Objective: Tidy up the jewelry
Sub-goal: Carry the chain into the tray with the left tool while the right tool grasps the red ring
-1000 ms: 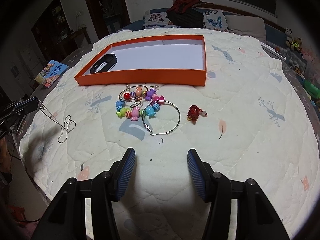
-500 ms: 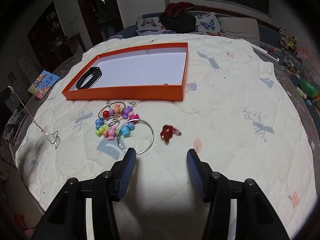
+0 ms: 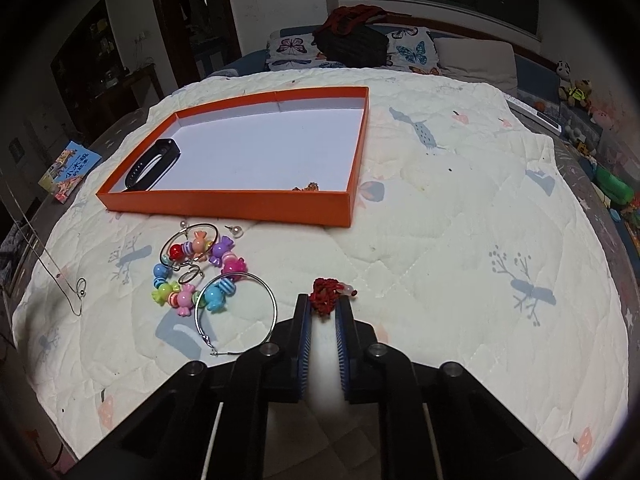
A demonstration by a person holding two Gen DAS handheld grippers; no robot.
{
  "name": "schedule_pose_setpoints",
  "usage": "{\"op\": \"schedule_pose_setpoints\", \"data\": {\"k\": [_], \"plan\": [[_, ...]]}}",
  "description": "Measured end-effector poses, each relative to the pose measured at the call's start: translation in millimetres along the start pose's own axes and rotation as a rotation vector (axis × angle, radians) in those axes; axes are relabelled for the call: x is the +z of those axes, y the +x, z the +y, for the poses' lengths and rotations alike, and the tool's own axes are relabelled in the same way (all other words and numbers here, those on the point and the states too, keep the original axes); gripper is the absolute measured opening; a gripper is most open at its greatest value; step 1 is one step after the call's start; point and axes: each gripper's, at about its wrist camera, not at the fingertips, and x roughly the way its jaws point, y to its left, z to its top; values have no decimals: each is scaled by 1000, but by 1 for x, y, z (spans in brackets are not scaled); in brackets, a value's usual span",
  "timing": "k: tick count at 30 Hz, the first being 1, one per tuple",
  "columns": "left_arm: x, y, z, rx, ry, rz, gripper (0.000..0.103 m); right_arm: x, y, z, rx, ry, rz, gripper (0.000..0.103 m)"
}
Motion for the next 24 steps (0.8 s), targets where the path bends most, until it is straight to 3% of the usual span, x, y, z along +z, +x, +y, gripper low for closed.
{"op": "schedule_pose_setpoints", "data": {"k": [8, 16, 24], "plan": [[49, -8, -1, 19, 54, -66, 6, 8, -20, 3, 20, -3, -51, 9], [106, 0, 4, 37, 83, -133, 6, 37, -43, 7, 74, -2, -135, 9], [132, 53, 16, 41, 71, -86, 6, 71, -40, 10, 82, -22, -180, 9]]}}
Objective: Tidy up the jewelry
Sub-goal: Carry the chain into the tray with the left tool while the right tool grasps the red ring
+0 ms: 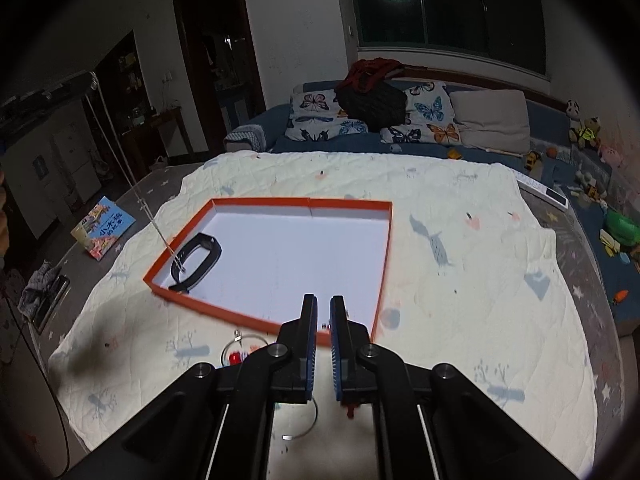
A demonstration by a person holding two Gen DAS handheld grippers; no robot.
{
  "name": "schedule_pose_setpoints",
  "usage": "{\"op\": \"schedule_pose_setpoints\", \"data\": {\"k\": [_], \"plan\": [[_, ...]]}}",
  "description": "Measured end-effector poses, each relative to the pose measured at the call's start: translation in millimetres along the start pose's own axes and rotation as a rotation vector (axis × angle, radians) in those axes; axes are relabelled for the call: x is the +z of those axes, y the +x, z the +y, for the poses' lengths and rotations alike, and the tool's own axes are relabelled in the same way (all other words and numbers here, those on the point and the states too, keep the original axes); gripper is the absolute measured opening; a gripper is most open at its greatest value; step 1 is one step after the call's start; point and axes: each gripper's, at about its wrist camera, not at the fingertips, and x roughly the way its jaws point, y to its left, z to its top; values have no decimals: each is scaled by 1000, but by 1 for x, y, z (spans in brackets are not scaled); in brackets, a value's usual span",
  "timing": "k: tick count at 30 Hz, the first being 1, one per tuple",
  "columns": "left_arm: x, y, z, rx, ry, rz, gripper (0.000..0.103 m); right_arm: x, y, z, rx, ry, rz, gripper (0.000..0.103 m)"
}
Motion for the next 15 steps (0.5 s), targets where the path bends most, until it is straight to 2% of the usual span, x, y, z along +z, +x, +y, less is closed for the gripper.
{"op": "schedule_pose_setpoints", "data": {"k": [6, 15], "plan": [[-25, 62, 11, -10, -39, 115, 6, 17, 28, 1, 17, -22, 25, 9], [-104, 132, 22, -57, -101, 288, 6, 23, 73, 0, -10, -60, 101, 9]]}}
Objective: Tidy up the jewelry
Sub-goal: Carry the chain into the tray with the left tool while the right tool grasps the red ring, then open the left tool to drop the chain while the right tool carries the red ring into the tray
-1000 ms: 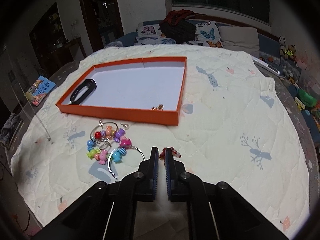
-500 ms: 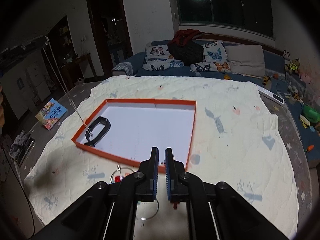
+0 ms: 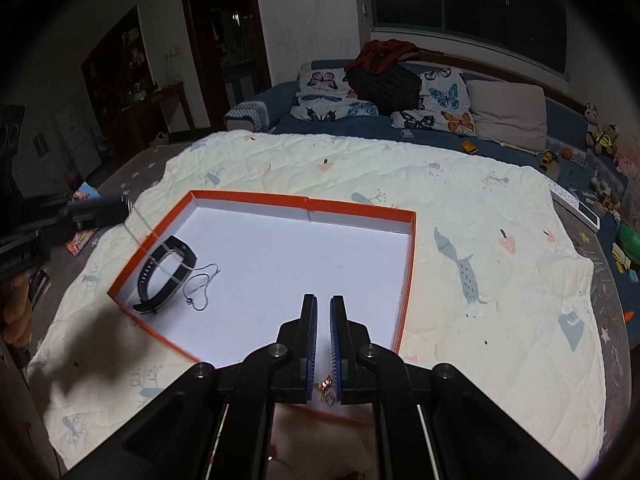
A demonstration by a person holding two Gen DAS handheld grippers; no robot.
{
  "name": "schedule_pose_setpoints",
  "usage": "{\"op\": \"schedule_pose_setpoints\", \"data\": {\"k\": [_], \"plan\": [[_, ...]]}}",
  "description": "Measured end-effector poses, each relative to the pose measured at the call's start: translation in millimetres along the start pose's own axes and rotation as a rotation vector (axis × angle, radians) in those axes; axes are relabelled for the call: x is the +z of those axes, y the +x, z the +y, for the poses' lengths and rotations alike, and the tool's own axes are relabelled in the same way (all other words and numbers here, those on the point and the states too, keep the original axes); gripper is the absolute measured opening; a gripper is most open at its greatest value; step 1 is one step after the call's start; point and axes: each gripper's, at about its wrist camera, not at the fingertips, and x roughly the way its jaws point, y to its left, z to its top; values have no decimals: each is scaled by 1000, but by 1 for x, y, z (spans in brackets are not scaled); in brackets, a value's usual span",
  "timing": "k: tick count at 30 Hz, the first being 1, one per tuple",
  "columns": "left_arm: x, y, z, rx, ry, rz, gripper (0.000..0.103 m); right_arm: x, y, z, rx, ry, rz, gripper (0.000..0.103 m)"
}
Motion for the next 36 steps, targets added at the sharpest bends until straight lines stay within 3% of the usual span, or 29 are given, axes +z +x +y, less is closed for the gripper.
{"op": "schedule_pose_setpoints", "data": {"k": [6, 14, 22, 30, 32, 36], "plan": [[-32, 39, 9, -39, -39, 88, 6, 1, 23, 0, -9, -15, 48, 9], [-54, 68, 13, -31, -52, 168, 8, -5, 35, -2, -11, -25, 81, 9], [-51, 65, 14, -28, -64, 174, 9, -5, 31, -5, -20, -26, 78, 9], [-47, 53, 6, -15, -39, 160, 9, -12, 2, -1, -22, -22, 33, 9], [-46, 50, 5, -17, -41, 156, 9, -19, -9, -1, -25, -19, 24, 11], [-48, 47, 5, -22, -50, 150, 9, -38, -31, -4, -29, 10, 10, 35]]}}
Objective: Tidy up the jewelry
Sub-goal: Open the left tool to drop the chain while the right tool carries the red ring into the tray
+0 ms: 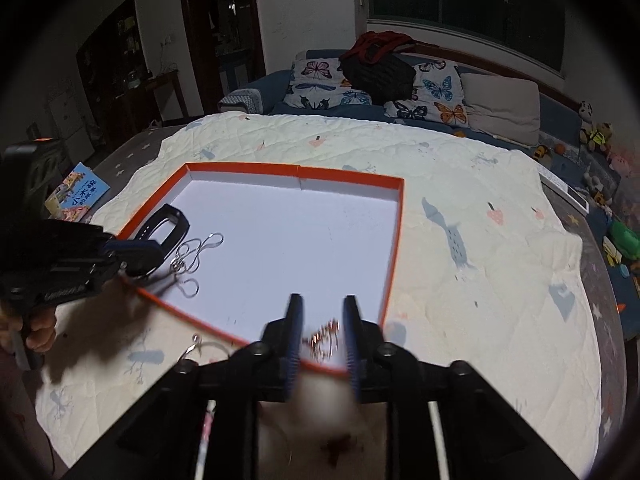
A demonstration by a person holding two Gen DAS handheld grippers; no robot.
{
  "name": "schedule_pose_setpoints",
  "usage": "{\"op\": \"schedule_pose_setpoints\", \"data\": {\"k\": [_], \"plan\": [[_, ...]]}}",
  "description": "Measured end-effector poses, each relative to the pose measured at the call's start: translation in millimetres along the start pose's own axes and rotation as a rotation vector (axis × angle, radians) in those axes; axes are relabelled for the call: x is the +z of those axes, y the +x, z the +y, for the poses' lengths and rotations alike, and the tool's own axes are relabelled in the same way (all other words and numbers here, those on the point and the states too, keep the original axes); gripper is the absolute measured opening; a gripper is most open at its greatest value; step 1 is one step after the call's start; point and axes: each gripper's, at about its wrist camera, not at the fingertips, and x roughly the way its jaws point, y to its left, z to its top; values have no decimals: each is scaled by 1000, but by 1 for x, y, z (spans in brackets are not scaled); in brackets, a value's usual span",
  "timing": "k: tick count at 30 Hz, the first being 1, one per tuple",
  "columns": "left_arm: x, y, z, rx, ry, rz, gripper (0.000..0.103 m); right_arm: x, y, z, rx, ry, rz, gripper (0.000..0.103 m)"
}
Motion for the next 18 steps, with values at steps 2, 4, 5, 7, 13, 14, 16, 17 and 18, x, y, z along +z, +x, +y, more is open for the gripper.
{"op": "schedule_pose_setpoints", "data": {"k": [2, 4, 5, 7, 13, 14, 16, 17, 18], "plan": [[-1, 0, -1, -2, 2, 2, 9, -10, -8, -1, -14, 5, -5, 37], [-2, -1, -3, 0, 8, 1, 9, -18, -10, -2, -17, 18, 6, 39], [-2, -2, -4, 0, 10, 0, 9, -25, -9, -3, -20, 27, 23, 40], [-4, -3, -4, 2, 10, -2, 9, -35, -4, -3, -27, 30, 55, 40], [-4, -7, -5, 8, 12, -6, 9, -53, 14, -2, -54, 20, 111, 40], [-5, -7, -5, 8, 13, -7, 9, -53, 14, -2, -58, 18, 104, 40], [-5, -7, -5, 9, 15, -7, 9, -54, 13, -1, -63, 15, 98, 39], [-5, -7, -5, 8, 14, -5, 9, -54, 13, 0, -67, 9, 96, 38], [-5, -6, -5, 9, 12, -4, 9, -54, 12, 1, -70, 3, 95, 28]]}}
